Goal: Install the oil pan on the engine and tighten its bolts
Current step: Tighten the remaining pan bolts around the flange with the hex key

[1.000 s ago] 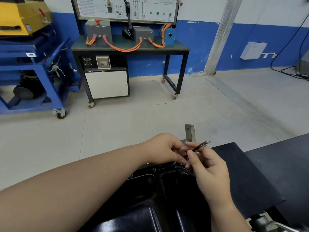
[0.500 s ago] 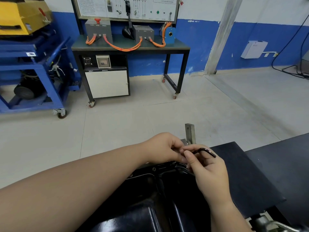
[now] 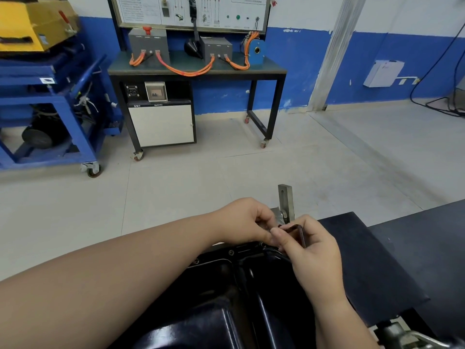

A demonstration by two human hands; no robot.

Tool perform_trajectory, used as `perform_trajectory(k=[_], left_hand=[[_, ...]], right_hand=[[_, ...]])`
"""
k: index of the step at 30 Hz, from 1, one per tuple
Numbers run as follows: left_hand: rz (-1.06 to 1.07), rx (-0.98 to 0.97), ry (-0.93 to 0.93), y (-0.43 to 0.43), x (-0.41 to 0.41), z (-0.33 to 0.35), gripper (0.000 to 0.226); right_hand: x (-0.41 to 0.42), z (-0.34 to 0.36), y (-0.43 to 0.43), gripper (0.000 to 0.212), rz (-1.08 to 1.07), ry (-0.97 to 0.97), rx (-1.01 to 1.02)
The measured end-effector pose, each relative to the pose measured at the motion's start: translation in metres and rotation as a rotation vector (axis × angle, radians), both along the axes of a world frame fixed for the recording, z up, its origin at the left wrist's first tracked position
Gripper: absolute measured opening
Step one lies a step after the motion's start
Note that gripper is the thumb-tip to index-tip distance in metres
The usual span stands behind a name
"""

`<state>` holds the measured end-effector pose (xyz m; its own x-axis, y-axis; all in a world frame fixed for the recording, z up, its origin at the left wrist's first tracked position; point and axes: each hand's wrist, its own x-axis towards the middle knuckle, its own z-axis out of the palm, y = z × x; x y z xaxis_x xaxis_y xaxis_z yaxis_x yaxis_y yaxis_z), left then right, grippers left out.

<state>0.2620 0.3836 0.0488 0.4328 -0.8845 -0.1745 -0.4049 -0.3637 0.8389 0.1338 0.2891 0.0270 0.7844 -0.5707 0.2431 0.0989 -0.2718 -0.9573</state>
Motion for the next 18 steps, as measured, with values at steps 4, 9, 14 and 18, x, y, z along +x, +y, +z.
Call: perform_trajectory(k=[4,9,14,18], left_hand=[[0.005,0.006,-0.003,0.0005,0.0017,-0.0022,0.010],[0.008,0.005,-0.034,0.0016,0.0026,-0.0020,0.009],[-0.029,0.039,-0.108,-0.0011,0.0020,-0.0041,0.018],[-0.049,0.030,-0.122,-0.0013,0.0016,-0.0057,0.008]], right_hand=[[-0.0014,0.0018,0.0018,0.024,0.102,-0.020,-0.002],[-0.0011,-0.0006,0.0005,0.031,0.081,-0.012,-0.018],[0.0016,-0.0019,0.0024,0.037,0.034,-0.018,0.041],[0.0016,-0.0021,0.0007,0.030,0.040,-0.005,0.054]])
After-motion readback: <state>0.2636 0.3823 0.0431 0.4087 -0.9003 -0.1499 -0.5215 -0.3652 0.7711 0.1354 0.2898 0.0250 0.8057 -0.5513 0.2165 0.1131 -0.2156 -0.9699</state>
